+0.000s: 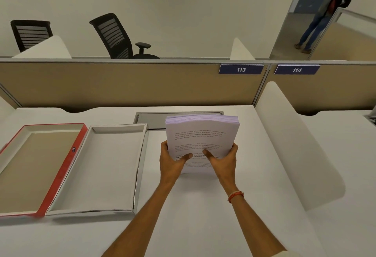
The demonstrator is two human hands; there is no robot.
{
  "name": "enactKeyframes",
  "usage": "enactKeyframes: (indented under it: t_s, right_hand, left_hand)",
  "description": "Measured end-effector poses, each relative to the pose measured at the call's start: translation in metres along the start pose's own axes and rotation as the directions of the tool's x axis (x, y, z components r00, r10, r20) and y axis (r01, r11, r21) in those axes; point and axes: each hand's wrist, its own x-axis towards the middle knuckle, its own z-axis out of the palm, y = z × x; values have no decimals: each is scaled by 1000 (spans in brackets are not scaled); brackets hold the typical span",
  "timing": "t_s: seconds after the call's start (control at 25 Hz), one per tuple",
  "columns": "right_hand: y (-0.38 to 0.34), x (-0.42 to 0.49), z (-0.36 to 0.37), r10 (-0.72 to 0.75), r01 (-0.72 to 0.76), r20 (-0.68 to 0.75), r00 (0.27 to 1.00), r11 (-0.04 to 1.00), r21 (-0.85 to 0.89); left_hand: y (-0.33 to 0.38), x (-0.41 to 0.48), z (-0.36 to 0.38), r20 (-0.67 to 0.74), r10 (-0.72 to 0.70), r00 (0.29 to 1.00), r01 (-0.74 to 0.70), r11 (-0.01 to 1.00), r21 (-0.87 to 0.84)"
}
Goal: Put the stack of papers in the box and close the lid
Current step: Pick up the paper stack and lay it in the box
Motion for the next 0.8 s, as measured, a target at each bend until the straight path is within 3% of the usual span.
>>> enactKeyframes:
  t_s: [0.52,0.8]
  right_hand:
    - [0,-2,11,12,-13,-106,994,1000,-16]
    - [-35,20,19,98,-114,-82,992,969,-217]
  left_hand:
    - [-2,0,13,-93,-29,995,25,999,-43]
    - [29,23,8,-79,-67,995,77,988,131]
